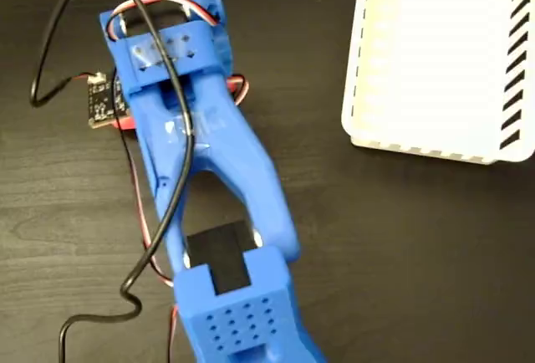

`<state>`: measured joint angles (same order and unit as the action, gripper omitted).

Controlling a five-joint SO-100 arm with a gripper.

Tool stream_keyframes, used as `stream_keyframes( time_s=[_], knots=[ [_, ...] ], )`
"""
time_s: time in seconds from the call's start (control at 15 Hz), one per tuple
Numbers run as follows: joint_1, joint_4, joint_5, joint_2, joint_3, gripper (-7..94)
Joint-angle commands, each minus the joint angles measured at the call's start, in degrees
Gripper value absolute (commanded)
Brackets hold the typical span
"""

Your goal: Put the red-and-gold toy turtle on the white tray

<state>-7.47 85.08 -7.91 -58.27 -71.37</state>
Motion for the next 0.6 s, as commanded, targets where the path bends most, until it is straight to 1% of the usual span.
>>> stream_keyframes(
  time_s=[0.0, 0.13, 0.27, 0.53],
  knots=[
    [0.44, -0.7, -2.81, -8.88, 3.08, 0],
    [1.49, -0.35, -2.99, -13.27, 2.99, 0],
    [2.81, 0.79, -1.58, -18.54, 2.81, 0],
    [5.54, 1.67, 2.99, -32.87, -1.41, 0]
  ],
)
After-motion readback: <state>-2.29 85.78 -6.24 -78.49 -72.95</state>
